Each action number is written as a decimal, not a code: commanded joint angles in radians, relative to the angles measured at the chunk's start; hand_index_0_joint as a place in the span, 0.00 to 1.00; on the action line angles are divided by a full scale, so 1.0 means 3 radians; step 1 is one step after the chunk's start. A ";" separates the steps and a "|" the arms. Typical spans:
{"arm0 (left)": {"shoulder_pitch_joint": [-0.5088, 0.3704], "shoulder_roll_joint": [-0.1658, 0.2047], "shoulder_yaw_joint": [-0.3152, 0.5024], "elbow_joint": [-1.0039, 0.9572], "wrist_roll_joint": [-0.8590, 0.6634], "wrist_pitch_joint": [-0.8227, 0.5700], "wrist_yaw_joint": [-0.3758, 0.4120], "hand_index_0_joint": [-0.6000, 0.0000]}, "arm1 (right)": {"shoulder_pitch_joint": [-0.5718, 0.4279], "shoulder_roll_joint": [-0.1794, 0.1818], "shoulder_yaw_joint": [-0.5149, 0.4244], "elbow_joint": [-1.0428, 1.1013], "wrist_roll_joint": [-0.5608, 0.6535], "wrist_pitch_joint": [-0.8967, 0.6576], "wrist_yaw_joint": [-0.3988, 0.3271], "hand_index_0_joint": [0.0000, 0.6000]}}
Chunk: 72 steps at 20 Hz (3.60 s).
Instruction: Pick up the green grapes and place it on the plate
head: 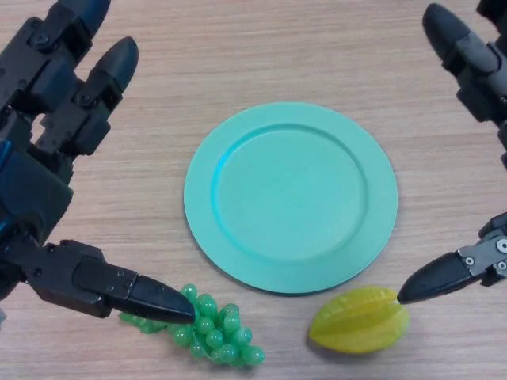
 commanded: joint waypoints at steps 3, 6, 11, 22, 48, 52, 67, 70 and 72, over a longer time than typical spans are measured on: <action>-0.0101 -0.0079 0.0378 -0.0131 0.0210 -0.0178 -0.0206 1.00 | -0.0160 -0.0045 -0.0328 -0.0150 -0.0254 -0.0292 0.0049 0.00; -0.0114 -0.0163 0.0361 -0.0131 0.0305 -0.0170 -0.0265 1.00 | -0.0129 -0.0062 -0.0325 -0.0150 -0.0253 -0.0321 0.0034 0.00; 0.0167 -0.0605 0.0254 -0.0082 0.1112 -0.0491 -0.0834 1.00 | -0.0145 -0.0130 -0.0289 -0.0150 -0.0217 -0.0342 -0.0047 0.00; 0.1259 -0.1128 -0.0540 0.1766 0.2467 -0.3171 -0.1039 1.00 | -0.0272 -0.0019 -0.0001 -0.0150 -0.0413 -0.0268 -0.0069 0.00; 0.0955 -0.0827 -0.1311 0.3117 0.3468 -0.2605 -0.0771 0.00 | -0.0244 0.0120 -0.0222 -0.0150 -0.0346 -0.0176 0.0024 0.00; 0.1121 -0.0864 -0.1213 0.2733 0.3582 -0.2565 -0.0715 0.00 | -0.0251 0.0096 -0.0179 -0.0150 -0.0326 -0.0194 -0.0030 0.00; 0.0102 -0.1075 -0.0926 0.0870 0.3264 -0.1499 -0.0490 0.00 | -0.0190 -0.0098 -0.0126 -0.0150 -0.0192 -0.0365 -0.0187 0.00; -0.0032 -0.1116 -0.0886 0.0683 0.2803 -0.1185 -0.0437 0.08 | -0.0170 -0.0092 -0.0140 -0.0150 -0.0233 -0.0385 -0.0152 0.00; -0.0051 -0.1105 -0.0882 0.0655 0.2683 -0.1129 -0.0430 0.50 | -0.0168 -0.0075 -0.0136 -0.0150 -0.0254 -0.0381 -0.0141 0.00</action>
